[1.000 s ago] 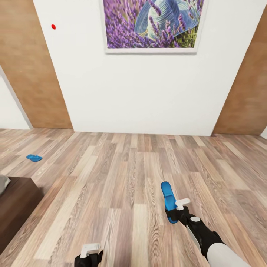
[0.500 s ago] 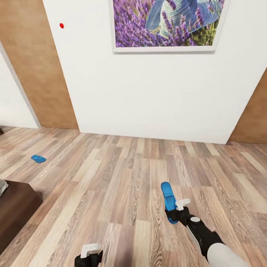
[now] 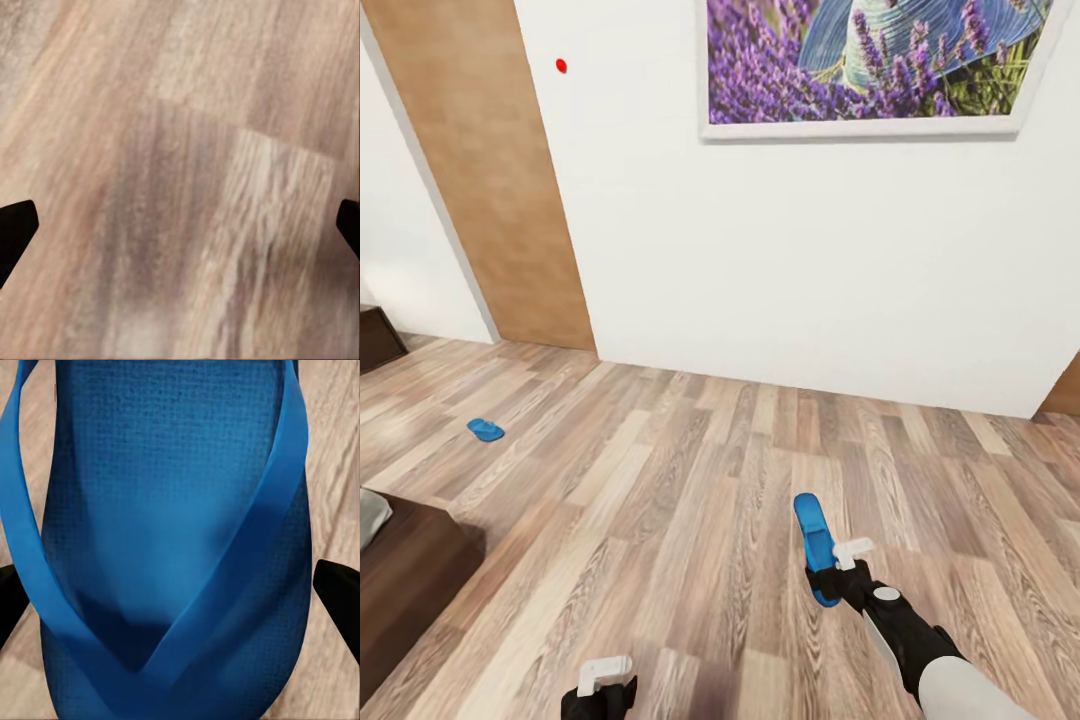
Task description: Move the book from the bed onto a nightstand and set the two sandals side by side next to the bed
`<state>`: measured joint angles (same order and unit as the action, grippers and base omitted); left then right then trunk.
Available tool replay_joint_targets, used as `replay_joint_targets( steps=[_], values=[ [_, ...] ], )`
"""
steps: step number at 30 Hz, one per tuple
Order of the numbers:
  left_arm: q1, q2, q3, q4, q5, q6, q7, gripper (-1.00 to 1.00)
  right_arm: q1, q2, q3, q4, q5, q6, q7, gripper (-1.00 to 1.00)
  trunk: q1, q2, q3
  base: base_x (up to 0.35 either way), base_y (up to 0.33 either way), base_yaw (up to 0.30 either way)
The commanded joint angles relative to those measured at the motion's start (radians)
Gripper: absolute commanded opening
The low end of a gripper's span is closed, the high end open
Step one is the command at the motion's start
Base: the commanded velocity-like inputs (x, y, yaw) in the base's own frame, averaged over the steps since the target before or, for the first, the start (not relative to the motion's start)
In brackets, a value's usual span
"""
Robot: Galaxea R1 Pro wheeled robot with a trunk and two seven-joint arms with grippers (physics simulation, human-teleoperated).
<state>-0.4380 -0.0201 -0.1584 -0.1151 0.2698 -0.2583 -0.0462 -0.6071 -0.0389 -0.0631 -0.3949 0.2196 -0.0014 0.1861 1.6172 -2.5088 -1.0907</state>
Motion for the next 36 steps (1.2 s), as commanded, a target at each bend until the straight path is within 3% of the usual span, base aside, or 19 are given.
replay_joint_targets(
  steps=[1, 11, 24, 36],
  values=[
    [-0.001, 0.000, -0.007, 0.002, 0.011, -0.004, -0.003, 1.00, 0.000, 0.001, -0.007, -0.001, 0.007, 0.000, 0.009, -1.00, 0.000, 0.000, -0.001, 0.329, -0.017, 0.189],
    [-0.001, 0.000, -0.007, 0.002, 0.011, -0.004, -0.003, 1.00, 0.000, 0.001, -0.006, -0.001, 0.007, 0.000, 0.009, -1.00, 0.000, 0.000, -0.001, 0.324, -0.134, 0.244],
    [0.000, 0.001, -0.007, 0.002, 0.012, -0.005, -0.003, 1.00, 0.000, 0.001, -0.007, 0.008, 0.007, 0.000, 0.007, -1.00, 0.000, 0.000, -0.001, 0.301, -0.175, 0.028],
    [0.001, 0.002, -0.007, 0.002, 0.012, -0.006, -0.003, 1.00, 0.000, 0.001, -0.006, 0.008, 0.007, 0.000, 0.009, -1.00, 0.000, 0.000, -0.001, 0.327, -0.125, 0.249]
  ],
)
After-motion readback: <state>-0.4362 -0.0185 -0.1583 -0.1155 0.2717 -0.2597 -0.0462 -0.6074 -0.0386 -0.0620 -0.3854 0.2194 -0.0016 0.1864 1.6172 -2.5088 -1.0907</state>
